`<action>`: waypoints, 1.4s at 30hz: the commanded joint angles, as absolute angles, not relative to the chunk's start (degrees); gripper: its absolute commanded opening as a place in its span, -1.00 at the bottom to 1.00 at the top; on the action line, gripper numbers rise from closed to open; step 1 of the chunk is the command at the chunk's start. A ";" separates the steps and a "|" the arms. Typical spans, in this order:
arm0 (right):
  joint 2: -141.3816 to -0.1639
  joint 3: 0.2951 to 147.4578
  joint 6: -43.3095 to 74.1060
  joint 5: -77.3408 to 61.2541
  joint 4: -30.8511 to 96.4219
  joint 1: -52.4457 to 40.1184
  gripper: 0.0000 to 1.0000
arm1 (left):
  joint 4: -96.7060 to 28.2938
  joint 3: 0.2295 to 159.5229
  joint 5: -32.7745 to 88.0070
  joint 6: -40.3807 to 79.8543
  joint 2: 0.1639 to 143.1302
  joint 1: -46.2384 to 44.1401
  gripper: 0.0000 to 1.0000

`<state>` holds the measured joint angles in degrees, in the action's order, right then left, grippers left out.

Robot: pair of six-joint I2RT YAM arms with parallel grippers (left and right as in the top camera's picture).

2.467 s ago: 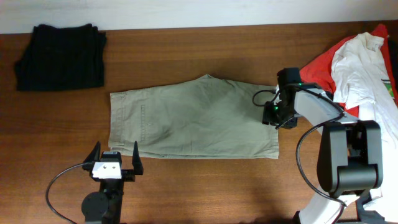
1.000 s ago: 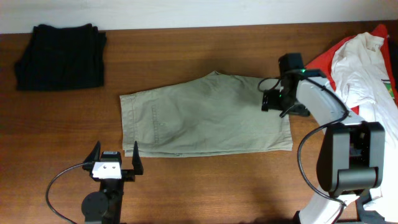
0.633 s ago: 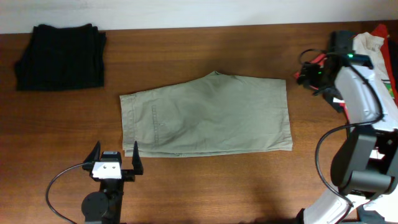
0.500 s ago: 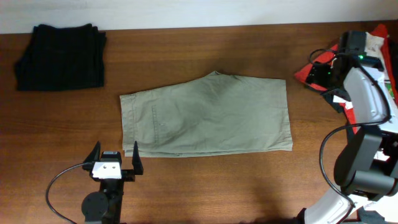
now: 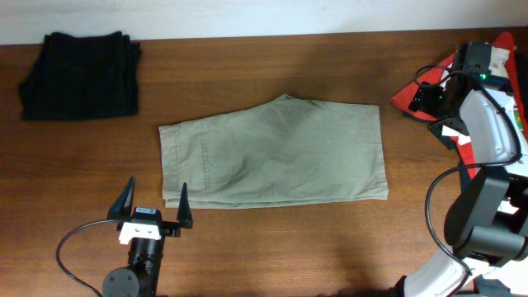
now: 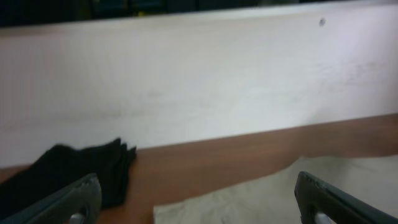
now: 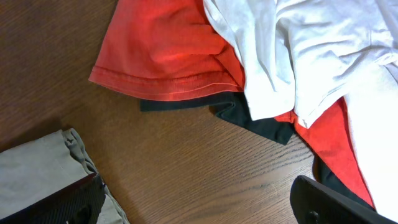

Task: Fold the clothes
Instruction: 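Move the left gripper to the left end of the pants, then grasp the pants' left end with the left gripper and lift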

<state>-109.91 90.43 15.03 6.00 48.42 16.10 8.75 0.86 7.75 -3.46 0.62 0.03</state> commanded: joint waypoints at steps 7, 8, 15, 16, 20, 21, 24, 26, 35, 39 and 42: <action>-110.00 91.31 15.66 6.50 48.40 16.16 0.97 | -2.50 24.40 9.26 -4.86 24.86 1.30 0.99; -110.00 91.31 15.66 6.50 48.40 16.16 0.97 | -6.28 29.32 9.28 -4.86 31.07 1.91 0.99; -110.00 91.31 15.66 6.50 48.40 16.16 0.97 | -25.58 54.74 19.14 -4.80 60.71 2.79 0.99; -110.00 91.31 15.66 6.50 48.40 16.16 0.97 | -27.46 56.82 20.69 -4.82 63.44 2.79 0.99; -110.00 91.31 15.66 6.50 48.40 16.16 0.97 | -31.53 62.35 14.13 1.93 73.25 3.49 0.99; -110.00 91.31 15.66 6.50 48.40 16.16 0.97 | -32.86 63.31 12.03 5.06 74.98 4.27 0.99; -110.00 91.31 15.66 6.50 48.40 16.16 0.97 | -36.23 65.45 13.19 7.07 79.75 7.16 0.98; -110.00 91.31 15.66 6.50 48.40 16.16 0.98 | -37.15 66.13 19.64 7.05 83.81 10.20 0.98; -110.00 91.31 15.66 6.50 48.40 16.16 0.97 | -38.50 66.11 22.33 6.98 94.65 12.16 0.99; -110.00 91.31 15.66 6.50 48.40 16.16 0.97 | -39.31 66.11 22.35 6.81 99.59 12.16 0.98; -110.00 91.31 15.66 6.50 48.40 16.16 0.97 | -39.51 66.11 22.31 5.13 103.72 12.16 0.99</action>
<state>-109.91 90.45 15.03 6.02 48.40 16.10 -39.38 65.25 21.23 6.31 100.31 12.03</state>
